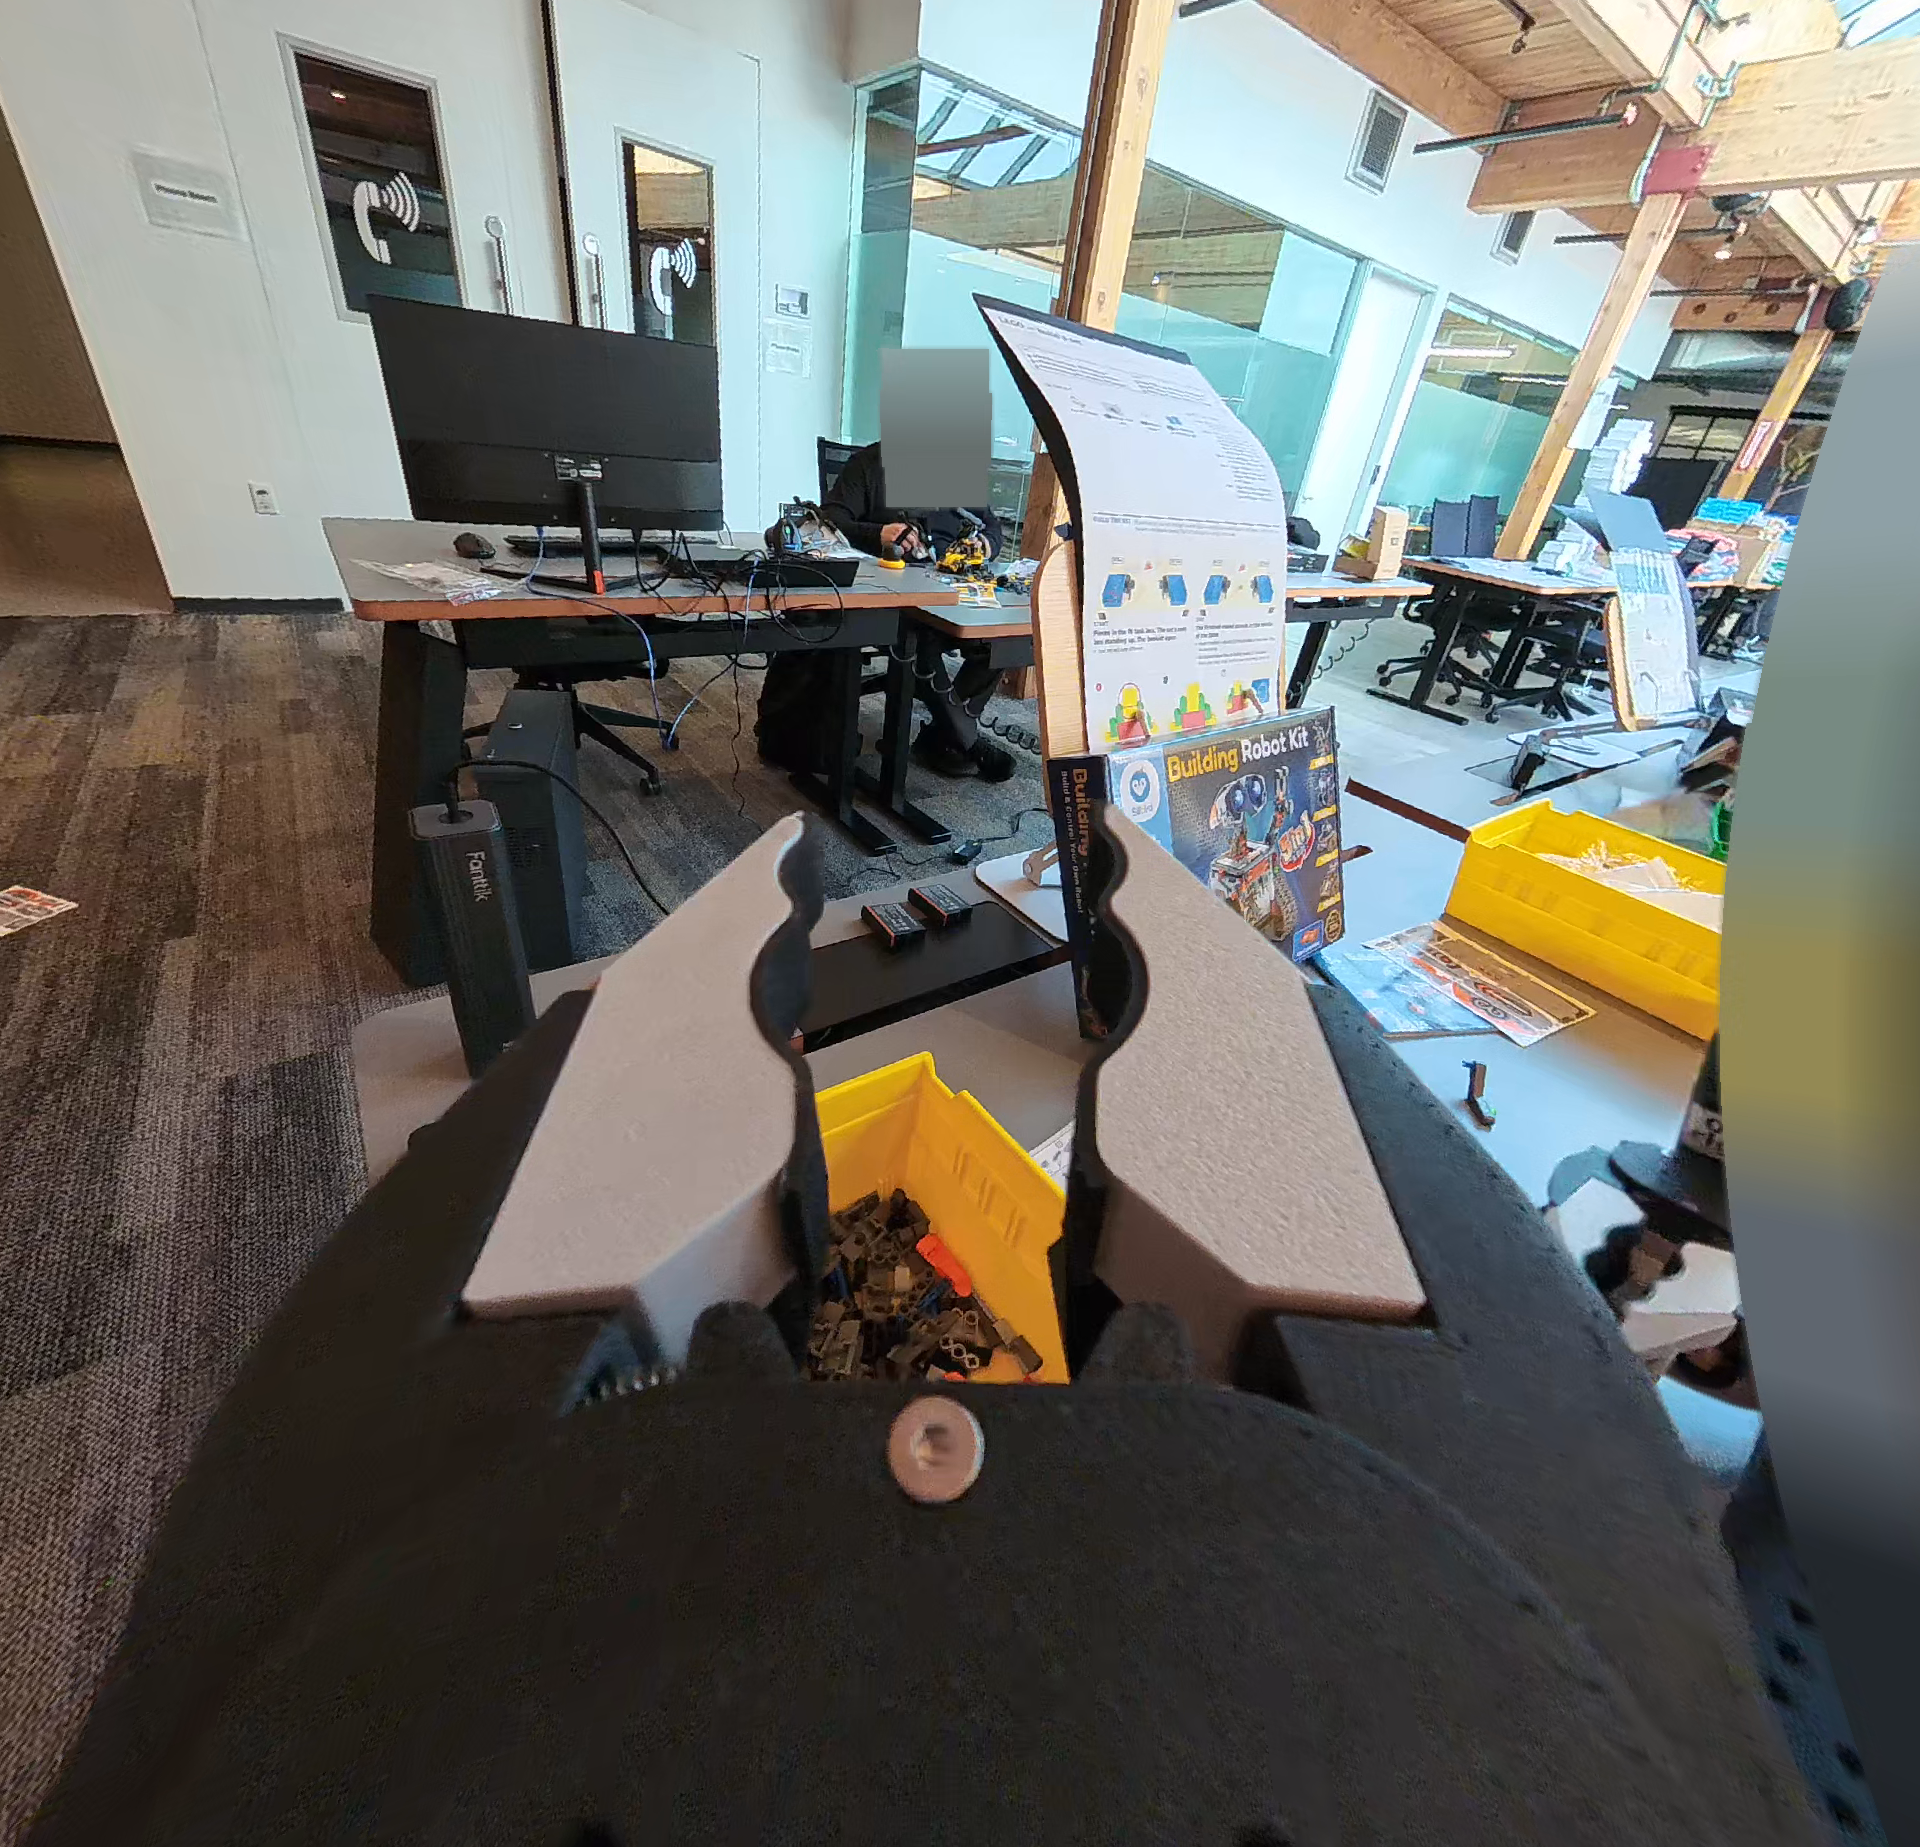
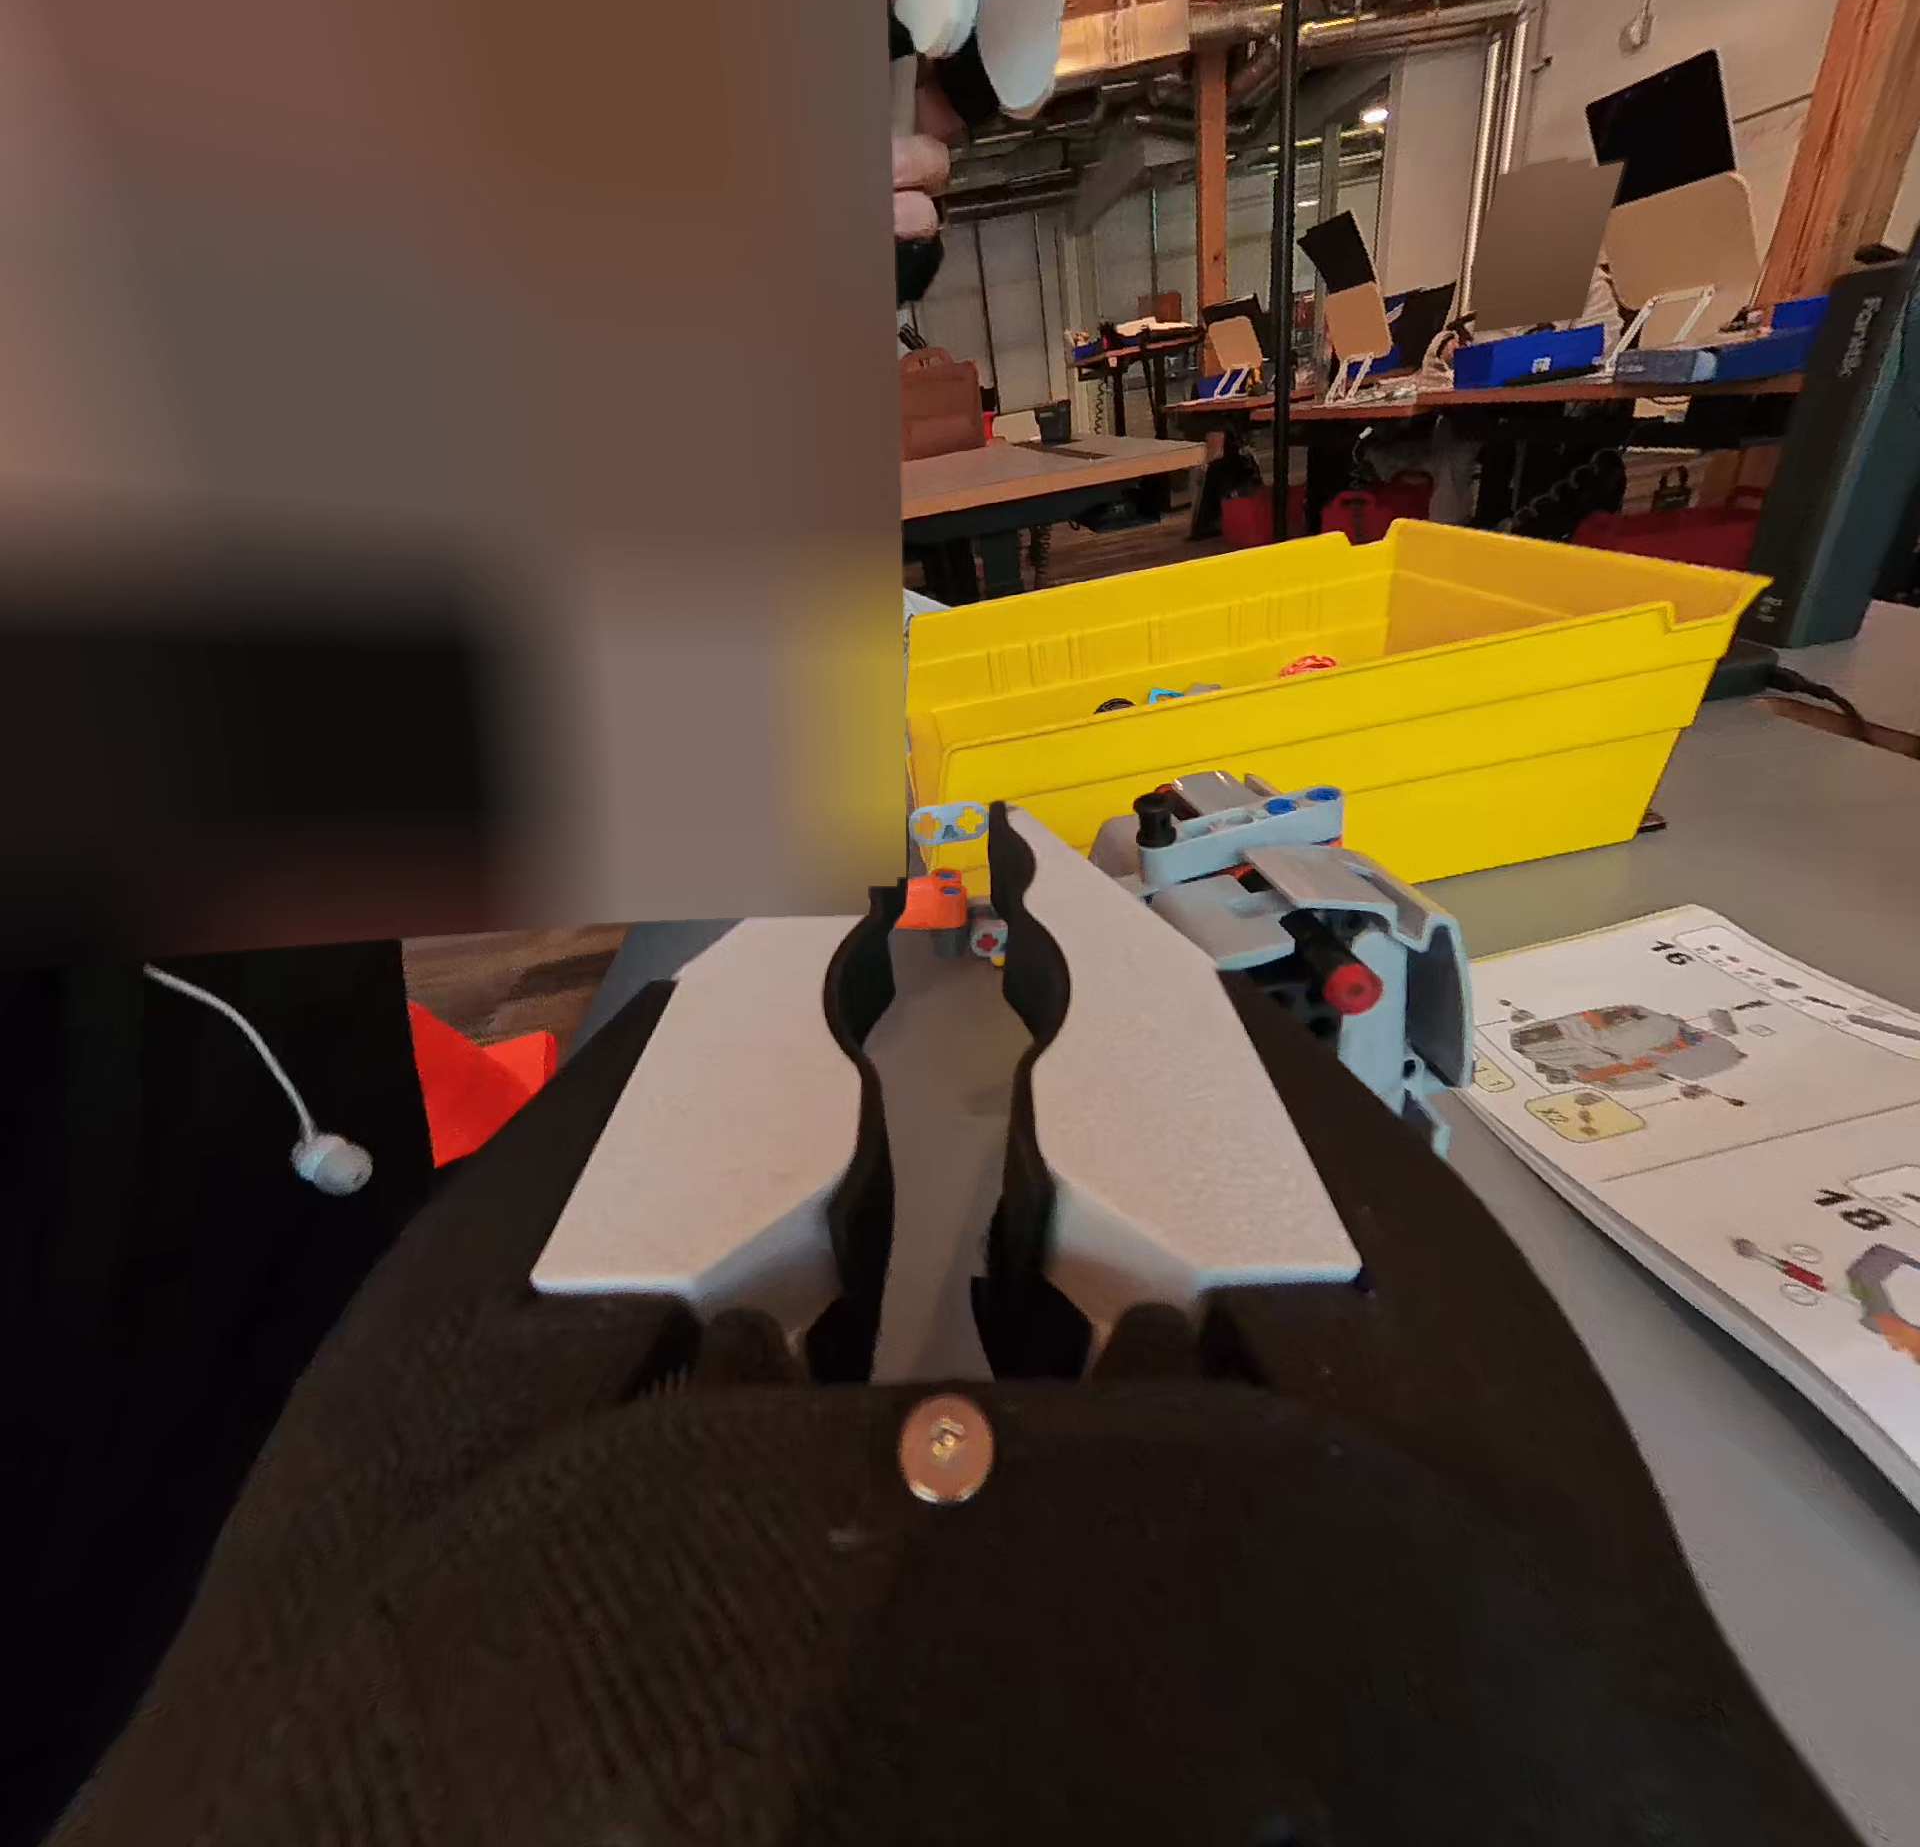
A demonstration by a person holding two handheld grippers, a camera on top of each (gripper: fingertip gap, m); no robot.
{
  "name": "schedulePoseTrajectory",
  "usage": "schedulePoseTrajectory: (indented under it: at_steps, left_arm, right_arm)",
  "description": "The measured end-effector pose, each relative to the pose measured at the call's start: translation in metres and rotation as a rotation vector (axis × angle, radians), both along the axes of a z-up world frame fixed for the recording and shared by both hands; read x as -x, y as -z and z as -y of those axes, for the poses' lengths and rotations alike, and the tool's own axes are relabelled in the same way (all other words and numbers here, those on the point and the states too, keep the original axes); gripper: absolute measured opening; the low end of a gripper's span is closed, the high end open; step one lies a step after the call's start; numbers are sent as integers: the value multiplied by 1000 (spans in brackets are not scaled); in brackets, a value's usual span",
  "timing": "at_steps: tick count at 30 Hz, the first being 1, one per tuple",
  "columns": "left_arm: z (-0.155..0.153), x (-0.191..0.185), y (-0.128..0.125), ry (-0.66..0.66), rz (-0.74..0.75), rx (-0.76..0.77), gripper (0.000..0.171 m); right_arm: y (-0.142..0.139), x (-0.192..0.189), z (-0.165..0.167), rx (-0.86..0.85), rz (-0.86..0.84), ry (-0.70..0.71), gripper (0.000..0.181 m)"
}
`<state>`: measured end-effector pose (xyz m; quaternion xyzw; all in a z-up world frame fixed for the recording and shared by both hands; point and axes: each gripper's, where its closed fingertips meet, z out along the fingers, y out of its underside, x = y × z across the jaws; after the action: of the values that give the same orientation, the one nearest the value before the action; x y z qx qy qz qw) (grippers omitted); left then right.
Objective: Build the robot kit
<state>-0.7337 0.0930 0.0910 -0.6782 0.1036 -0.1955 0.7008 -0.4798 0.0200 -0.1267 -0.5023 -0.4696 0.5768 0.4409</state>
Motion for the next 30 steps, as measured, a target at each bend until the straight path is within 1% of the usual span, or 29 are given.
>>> schedulePoseTrajectory:
  at_steps: [4,8,11,13,14,15,16,17,18,19,20,21,22,24,27,29,30]
  left_arm:
    - [0,-1,0,3,-5,-1,49]
    - [-1,-3,1,7,-8,6,49]
    - [-2,-4,2,9,-11,10,49]
    - [-2,-4,4,5,-18,16,49]
    - [-2,-3,4,2,-19,17,48]
    - [-1,-2,3,-1,-17,15,48]
    - [-1,0,2,-3,-11,11,48]
    - [0,1,1,-6,-5,7,48]
    - [0,3,1,-10,-1,5,48]
    - [-1,4,1,-13,2,5,48]
    - [-2,4,1,-15,3,8,48]
    - [-2,4,2,-16,0,14,48]
    - [-3,4,4,-17,-6,21,49]
    - [-3,4,4,-29,-15,22,49]
    - [-2,10,5,-54,-20,24,49]
    - [-3,20,9,-83,-21,50,49]
    - [-4,29,15,-120,-29,80,48]
  right_arm:
    - [4,11,-1,46,1,7,15]
    - [11,15,0,75,19,-15,15]
    - [12,15,0,79,29,-24,15]
    - [6,7,5,60,38,-38,15]
    - [2,-4,5,16,58,-22,15]
    - [0,-21,-2,-50,106,32,15]
    - [2,-43,-13,-114,184,95,15]
    - [11,-70,-24,-143,309,134,15]
    - [33,-102,-40,-116,495,182,15]
    - [56,-139,-61,-82,684,280,15]
    - [75,-172,-76,-62,816,365,15]
    - [88,-195,-82,-40,899,406,15]
    - [97,-208,-84,-24,949,431,15]
    - [112,-221,-88,-22,1029,466,15]
    - [128,-222,-88,-13,1063,470,15]
    - [129,-215,-88,19,1011,457,15]
    - [130,-214,-89,38,1011,451,15]
